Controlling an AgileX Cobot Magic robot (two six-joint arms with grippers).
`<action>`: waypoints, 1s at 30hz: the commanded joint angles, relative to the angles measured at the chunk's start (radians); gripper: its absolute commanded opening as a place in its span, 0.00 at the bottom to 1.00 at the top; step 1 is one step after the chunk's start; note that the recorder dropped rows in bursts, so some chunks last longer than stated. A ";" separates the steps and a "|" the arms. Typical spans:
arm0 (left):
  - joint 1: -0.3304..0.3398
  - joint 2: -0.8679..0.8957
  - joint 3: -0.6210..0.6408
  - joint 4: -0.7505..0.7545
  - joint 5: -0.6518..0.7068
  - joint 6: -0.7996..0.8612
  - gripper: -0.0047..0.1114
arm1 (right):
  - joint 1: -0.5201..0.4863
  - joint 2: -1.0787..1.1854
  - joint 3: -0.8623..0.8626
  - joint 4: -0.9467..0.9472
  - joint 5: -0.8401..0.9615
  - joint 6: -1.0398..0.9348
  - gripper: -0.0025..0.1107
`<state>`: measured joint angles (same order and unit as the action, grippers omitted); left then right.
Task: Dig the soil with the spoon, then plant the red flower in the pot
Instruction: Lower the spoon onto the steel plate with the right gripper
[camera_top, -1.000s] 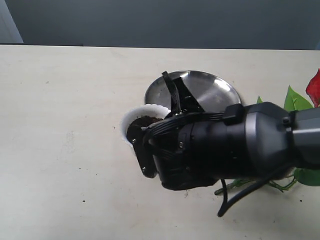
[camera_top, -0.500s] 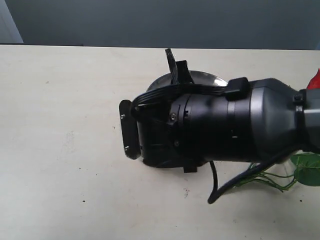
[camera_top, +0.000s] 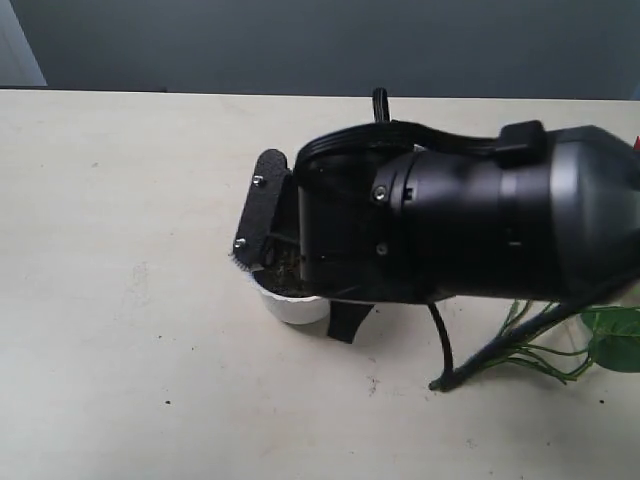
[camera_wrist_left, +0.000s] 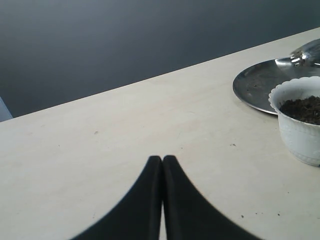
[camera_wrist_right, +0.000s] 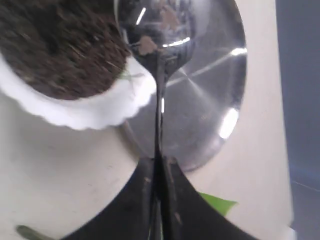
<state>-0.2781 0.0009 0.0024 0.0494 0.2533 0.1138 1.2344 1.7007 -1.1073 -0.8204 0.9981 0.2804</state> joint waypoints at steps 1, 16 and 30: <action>-0.005 -0.001 -0.002 -0.009 -0.013 -0.001 0.04 | 0.061 -0.061 -0.005 0.186 -0.178 0.024 0.02; -0.005 -0.001 -0.002 -0.009 -0.013 -0.003 0.04 | 0.057 0.028 -0.006 0.419 -0.373 0.048 0.02; -0.005 -0.001 -0.002 -0.009 -0.013 -0.003 0.04 | -0.449 -0.033 -0.006 0.387 -0.415 0.037 0.02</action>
<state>-0.2781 0.0009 0.0024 0.0494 0.2533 0.1138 0.8873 1.6361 -1.1152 -0.5785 0.6387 0.4783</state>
